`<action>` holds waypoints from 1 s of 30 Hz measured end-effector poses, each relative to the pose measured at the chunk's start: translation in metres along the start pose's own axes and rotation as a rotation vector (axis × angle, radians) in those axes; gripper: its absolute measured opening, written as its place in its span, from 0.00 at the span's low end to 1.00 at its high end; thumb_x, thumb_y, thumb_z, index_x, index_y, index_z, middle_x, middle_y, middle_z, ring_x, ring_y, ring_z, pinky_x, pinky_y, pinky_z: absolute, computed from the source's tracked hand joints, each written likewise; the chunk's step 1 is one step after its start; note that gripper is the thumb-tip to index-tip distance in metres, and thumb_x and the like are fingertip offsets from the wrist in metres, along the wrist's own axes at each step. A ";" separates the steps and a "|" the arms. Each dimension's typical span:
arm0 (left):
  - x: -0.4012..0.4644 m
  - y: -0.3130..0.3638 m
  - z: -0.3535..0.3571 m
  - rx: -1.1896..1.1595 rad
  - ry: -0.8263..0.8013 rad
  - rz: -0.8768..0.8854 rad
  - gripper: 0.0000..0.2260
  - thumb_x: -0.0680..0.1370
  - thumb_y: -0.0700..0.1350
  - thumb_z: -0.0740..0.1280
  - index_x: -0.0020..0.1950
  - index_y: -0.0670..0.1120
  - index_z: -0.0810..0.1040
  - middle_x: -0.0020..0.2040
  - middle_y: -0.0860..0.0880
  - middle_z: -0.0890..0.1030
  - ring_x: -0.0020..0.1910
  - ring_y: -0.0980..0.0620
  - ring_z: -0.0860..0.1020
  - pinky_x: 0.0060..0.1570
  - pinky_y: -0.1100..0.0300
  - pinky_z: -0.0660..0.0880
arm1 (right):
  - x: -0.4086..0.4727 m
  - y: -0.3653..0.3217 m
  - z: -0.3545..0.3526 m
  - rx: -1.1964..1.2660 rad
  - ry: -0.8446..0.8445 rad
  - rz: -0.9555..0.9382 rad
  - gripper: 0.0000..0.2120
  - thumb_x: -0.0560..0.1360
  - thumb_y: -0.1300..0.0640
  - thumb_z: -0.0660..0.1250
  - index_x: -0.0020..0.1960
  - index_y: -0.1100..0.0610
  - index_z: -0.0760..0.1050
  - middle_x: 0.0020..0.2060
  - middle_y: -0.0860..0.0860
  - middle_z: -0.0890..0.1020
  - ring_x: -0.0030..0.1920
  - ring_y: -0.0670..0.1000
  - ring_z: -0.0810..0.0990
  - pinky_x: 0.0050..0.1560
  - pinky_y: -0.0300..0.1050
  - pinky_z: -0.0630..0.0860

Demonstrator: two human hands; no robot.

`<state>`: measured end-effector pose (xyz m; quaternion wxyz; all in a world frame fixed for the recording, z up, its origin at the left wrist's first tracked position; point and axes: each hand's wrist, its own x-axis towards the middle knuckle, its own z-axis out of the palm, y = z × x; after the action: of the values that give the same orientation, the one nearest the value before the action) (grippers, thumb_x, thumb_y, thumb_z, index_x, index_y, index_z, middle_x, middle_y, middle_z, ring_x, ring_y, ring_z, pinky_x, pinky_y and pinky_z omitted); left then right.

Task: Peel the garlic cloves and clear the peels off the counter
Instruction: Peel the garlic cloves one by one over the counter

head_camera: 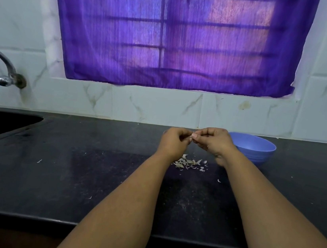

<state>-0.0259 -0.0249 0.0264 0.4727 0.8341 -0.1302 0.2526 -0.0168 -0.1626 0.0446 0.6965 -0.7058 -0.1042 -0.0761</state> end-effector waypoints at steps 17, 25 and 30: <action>-0.001 0.000 -0.004 -0.217 0.075 -0.137 0.09 0.73 0.37 0.73 0.43 0.47 0.75 0.40 0.45 0.81 0.39 0.52 0.80 0.35 0.66 0.75 | 0.009 0.011 0.002 -0.226 0.037 0.037 0.07 0.76 0.61 0.68 0.39 0.59 0.77 0.33 0.53 0.79 0.37 0.49 0.75 0.40 0.40 0.73; 0.001 -0.002 -0.003 -0.173 0.051 -0.141 0.08 0.70 0.39 0.76 0.43 0.45 0.79 0.35 0.52 0.80 0.35 0.58 0.78 0.37 0.60 0.76 | 0.006 0.004 -0.004 -0.546 0.130 0.023 0.10 0.68 0.67 0.75 0.35 0.53 0.81 0.36 0.52 0.85 0.44 0.52 0.84 0.49 0.47 0.81; 0.001 -0.004 -0.003 -0.137 0.053 -0.150 0.07 0.69 0.40 0.77 0.43 0.45 0.80 0.35 0.52 0.81 0.36 0.56 0.79 0.42 0.55 0.80 | 0.004 0.002 -0.002 -0.551 0.085 0.037 0.08 0.67 0.69 0.74 0.37 0.57 0.82 0.36 0.56 0.85 0.42 0.53 0.85 0.50 0.51 0.82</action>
<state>-0.0247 -0.0202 0.0256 0.5495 0.8003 -0.0720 0.2289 -0.0124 -0.1649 0.0433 0.4831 -0.8667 -0.0374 -0.1184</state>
